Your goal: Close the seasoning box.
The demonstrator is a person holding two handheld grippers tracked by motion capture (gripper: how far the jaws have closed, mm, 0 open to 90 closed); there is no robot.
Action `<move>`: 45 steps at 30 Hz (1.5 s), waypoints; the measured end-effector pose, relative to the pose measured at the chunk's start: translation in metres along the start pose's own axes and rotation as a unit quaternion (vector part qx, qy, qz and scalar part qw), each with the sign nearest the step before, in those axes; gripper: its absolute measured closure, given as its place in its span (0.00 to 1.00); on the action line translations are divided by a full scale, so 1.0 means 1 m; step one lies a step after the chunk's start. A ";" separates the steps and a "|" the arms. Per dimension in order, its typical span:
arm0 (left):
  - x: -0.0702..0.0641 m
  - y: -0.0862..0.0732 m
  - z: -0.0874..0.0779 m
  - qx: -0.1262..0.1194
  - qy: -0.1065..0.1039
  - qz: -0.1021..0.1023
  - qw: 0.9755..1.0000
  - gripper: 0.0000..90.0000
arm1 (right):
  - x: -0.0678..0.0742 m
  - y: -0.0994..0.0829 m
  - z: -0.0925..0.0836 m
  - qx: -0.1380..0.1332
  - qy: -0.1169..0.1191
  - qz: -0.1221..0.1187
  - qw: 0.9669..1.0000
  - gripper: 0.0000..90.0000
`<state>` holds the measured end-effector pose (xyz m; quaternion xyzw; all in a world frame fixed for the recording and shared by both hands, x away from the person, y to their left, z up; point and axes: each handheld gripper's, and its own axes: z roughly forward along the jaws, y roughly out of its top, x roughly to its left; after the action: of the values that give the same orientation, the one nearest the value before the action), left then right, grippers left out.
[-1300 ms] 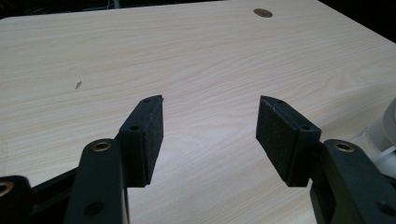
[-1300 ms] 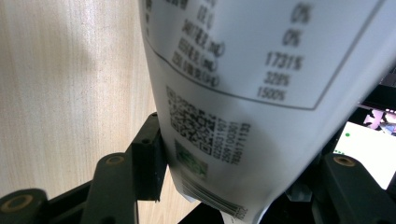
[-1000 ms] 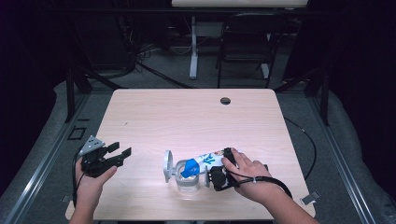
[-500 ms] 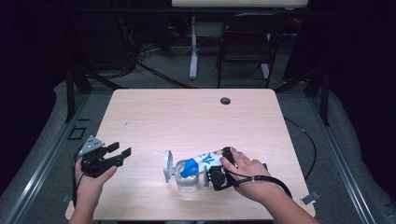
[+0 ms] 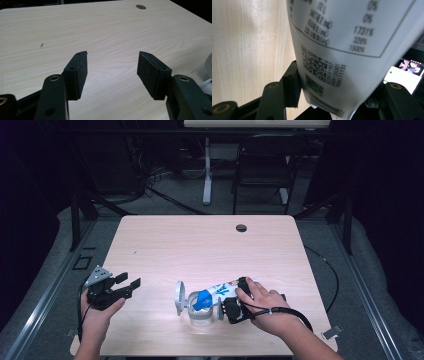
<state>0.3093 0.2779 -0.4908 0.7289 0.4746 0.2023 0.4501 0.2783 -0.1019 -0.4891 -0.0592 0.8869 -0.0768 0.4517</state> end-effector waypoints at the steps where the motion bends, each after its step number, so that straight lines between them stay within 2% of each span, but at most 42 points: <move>1: 0.000 0.000 0.000 0.000 0.000 0.000 1.000 0.47 | 0.000 0.000 0.000 0.000 0.000 -0.001 1.000 0.49; 14: 0.001 -0.001 0.001 0.000 -0.001 -0.002 1.000 0.47 | -0.002 0.000 -0.001 0.008 -0.002 -0.009 1.000 0.49; 18: 0.001 0.000 0.000 0.001 0.000 -0.002 1.000 0.47 | -0.003 0.002 -0.002 0.019 -0.005 -0.018 1.000 0.49; 23: 0.001 0.000 0.000 0.000 -0.001 -0.002 1.000 0.47 | -0.004 0.002 -0.003 0.021 -0.004 -0.019 1.000 0.49; 26: 0.001 0.000 -0.001 -0.001 -0.001 -0.003 1.000 0.47 | -0.005 0.001 -0.002 0.011 0.000 -0.011 1.000 0.49; 29: 0.001 0.000 -0.001 -0.002 0.000 -0.003 1.000 0.47 | -0.005 0.001 -0.002 0.014 -0.001 -0.014 1.000 0.49; 31: 0.001 0.000 -0.001 -0.002 -0.001 -0.003 1.000 0.47 | -0.005 0.002 -0.003 0.024 -0.006 -0.024 0.999 0.49; 33: 0.001 0.000 -0.001 -0.002 -0.001 -0.002 1.000 0.47 | -0.004 0.002 -0.002 0.016 -0.004 -0.021 1.000 0.49; 45: 0.001 0.001 -0.002 0.002 -0.001 -0.002 1.000 0.47 | -0.005 0.005 -0.004 0.023 -0.018 -0.039 0.999 0.49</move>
<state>0.3087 0.2800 -0.4893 0.7290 0.4761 0.1994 0.4495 0.2779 -0.0960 -0.4840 -0.0847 0.8738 -0.1134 0.4653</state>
